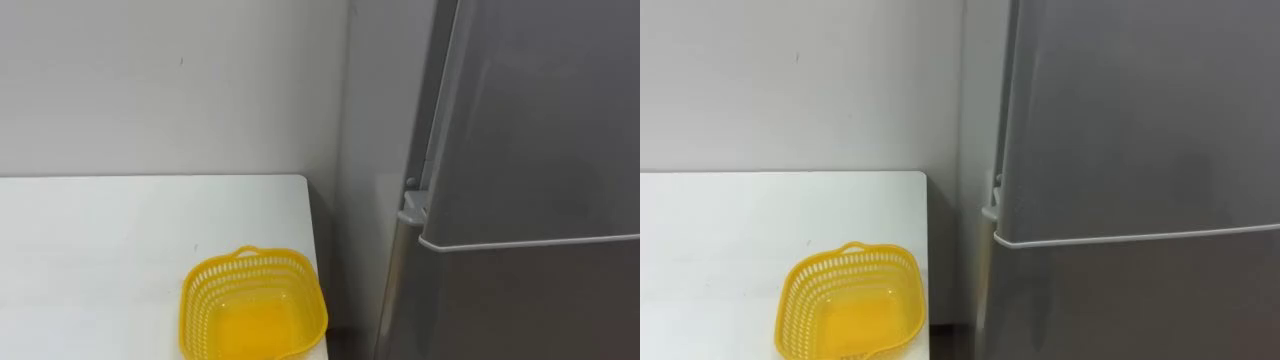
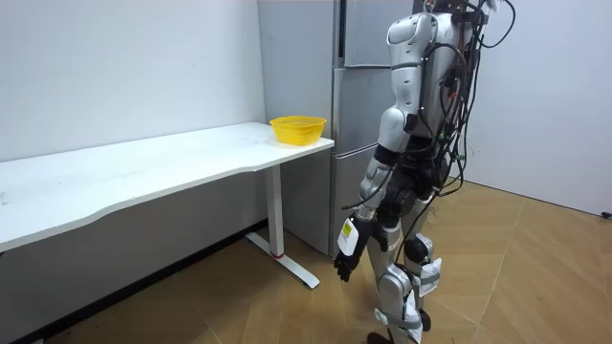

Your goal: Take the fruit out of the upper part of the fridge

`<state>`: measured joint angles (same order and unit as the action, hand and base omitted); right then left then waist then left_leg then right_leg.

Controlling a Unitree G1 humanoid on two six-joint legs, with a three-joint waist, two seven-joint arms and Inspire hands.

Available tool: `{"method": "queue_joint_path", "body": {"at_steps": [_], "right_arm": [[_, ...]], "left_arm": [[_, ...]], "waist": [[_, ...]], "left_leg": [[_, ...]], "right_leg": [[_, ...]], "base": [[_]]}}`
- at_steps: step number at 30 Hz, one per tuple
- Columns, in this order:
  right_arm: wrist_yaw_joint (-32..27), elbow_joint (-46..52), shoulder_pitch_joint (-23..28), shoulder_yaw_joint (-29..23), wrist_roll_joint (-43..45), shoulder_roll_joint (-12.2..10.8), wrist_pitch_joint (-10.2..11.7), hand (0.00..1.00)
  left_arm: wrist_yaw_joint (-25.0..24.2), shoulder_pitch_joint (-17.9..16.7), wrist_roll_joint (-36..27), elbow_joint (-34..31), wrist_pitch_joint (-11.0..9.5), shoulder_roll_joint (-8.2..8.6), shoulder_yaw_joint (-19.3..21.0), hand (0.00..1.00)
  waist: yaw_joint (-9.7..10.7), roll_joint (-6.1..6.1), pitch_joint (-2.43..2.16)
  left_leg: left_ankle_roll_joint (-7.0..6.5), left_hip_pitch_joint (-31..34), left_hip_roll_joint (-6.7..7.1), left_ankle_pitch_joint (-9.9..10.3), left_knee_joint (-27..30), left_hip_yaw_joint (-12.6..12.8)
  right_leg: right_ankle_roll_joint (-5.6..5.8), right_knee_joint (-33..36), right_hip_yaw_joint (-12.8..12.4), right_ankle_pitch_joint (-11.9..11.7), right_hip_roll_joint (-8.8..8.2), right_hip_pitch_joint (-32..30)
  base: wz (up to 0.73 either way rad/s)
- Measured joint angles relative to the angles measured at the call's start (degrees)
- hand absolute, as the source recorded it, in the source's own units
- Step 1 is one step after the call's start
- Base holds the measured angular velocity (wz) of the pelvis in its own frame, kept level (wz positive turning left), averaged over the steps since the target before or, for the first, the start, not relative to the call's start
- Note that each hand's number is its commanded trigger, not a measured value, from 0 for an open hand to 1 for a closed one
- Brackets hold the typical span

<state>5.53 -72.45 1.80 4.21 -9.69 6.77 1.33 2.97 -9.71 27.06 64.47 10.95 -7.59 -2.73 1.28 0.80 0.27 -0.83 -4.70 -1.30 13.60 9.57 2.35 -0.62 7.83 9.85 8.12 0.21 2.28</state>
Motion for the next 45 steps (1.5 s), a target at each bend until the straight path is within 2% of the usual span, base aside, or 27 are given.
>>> {"method": "queue_joint_path", "body": {"at_steps": [22,25,30,33,36,37,39,42,45], "right_arm": [[0.0,0.0,0.0,-0.4,0.0,0.0,-0.2,0.00],[-0.6,-0.1,0.1,-0.4,-0.5,0.0,-0.2,0.00],[-1.4,-1.1,0.0,-1.1,-1.4,-0.2,-0.2,0.00],[-1.8,-1.2,0.0,-1.2,-1.3,-0.2,-0.3,0.00],[-1.8,-1.3,0.2,-3.1,-1.2,-0.5,-1.0,0.00],[-1.9,-1.3,0.3,-3.4,-1.2,-0.5,-1.1,0.00],[-2.5,-0.7,1.1,-3.4,-1.3,-0.5,-1.0,0.00],[-3.1,-0.4,1.6,-3.5,-1.2,-0.5,-1.4,0.00],[-3.3,0.0,1.6,-4.0,0.0,-0.5,-2.0,0.00]], "left_arm": [[0.3,-0.3,-0.6,0.2,0.1,0.18,0.3,0.00],[0.9,-0.4,-0.7,0.4,0.1,0.83,2.1,0.00],[4.3,-0.9,-10.5,0.4,0.0,1.75,7.6,0.00],[8.2,-1.1,-18.5,0.3,-1.0,1.99,11.6,0.00],[13.2,-1.3,-29.0,0.2,-3.0,2.23,16.2,0.00],[14.1,-1.4,-30.8,0.2,-3.4,2.19,16.6,0.00],[18.0,-1.2,-37.9,-0.4,-4.6,2.17,18.9,0.00],[22.7,-0.9,-45.9,-1.9,-6.3,2.11,22.7,0.00],[26.2,-0.8,-50.9,-3.8,-7.3,2.05,25.1,0.00]], "waist": [[-0.1,0.08,0.00],[-0.2,0.02,-0.04],[-0.2,0.02,-0.13],[-0.5,0.00,-0.10],[-0.6,0.17,-0.12],[-0.6,0.20,-0.11],[-1.7,0.13,-0.10],[-3.4,0.13,-0.11],[-3.5,0.08,-0.13]], "left_leg": [[0.00,-0.1,0.03,0.0,0.0,0.4],[0.00,0.0,0.03,0.0,0.0,0.6],[0.00,-0.6,0.01,0.0,0.0,0.3],[0.00,-1.0,0.00,0.0,-0.1,0.3],[0.00,-1.0,0.04,0.0,-0.1,0.3],[0.00,-1.0,0.05,0.0,-0.1,0.3],[0.00,-1.3,0.03,0.0,-0.1,0.7],[-0.01,-2.2,0.04,0.0,-0.2,0.8],[-0.02,-2.7,0.04,0.0,-0.5,0.8]], "right_leg": [[0.00,0.0,-0.2,0.0,-0.05,0.0],[0.01,-0.1,-0.1,0.0,-0.08,-0.1],[0.01,-0.1,0.3,0.0,-0.12,0.5],[0.03,-0.2,0.3,0.0,-0.12,0.9],[0.03,-0.1,0.2,0.0,-0.17,0.9],[0.03,-0.1,0.1,0.0,-0.15,0.9],[0.02,0.0,-0.6,0.0,-0.02,0.9],[0.03,0.0,-1.2,0.0,0.05,1.5],[0.05,0.0,-1.0,0.0,0.03,1.6]], "base": [[0.00],[0.00],[0.02],[0.00],[0.00],[-0.03],[-0.10],[-0.07],[0.00]]}}
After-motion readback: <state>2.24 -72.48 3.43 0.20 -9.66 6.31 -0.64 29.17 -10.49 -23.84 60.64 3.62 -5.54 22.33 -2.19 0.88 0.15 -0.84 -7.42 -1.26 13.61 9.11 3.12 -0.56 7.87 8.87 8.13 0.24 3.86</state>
